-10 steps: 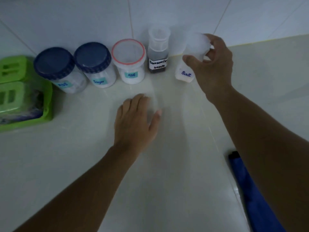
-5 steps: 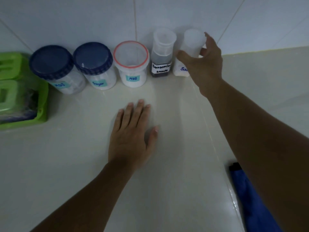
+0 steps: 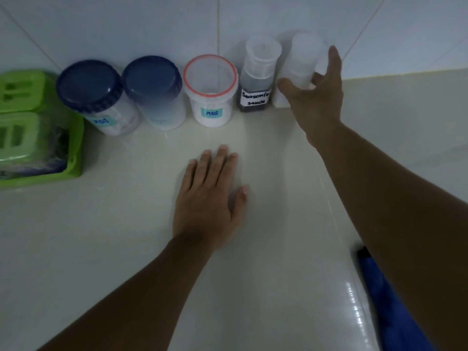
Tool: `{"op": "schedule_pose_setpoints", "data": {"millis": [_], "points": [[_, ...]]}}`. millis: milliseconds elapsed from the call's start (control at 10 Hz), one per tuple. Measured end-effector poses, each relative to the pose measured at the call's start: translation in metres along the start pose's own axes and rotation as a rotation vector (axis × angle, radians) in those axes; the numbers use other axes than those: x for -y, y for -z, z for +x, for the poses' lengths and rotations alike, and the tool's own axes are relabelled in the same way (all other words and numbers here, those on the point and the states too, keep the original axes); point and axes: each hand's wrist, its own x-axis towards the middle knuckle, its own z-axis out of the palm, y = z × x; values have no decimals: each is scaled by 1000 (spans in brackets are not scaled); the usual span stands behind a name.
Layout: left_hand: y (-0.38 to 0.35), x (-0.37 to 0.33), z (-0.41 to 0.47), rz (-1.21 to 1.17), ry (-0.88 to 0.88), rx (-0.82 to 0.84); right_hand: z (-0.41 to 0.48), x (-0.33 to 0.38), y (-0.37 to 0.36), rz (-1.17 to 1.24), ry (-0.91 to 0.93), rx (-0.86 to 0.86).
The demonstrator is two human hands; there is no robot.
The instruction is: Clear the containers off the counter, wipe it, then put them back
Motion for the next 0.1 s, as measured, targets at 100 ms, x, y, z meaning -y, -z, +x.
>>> {"op": "schedule_pose_setpoints", "data": {"millis": [100], "points": [[1, 0, 2, -10, 5, 1, -18, -9, -4, 38, -77, -47]]}}
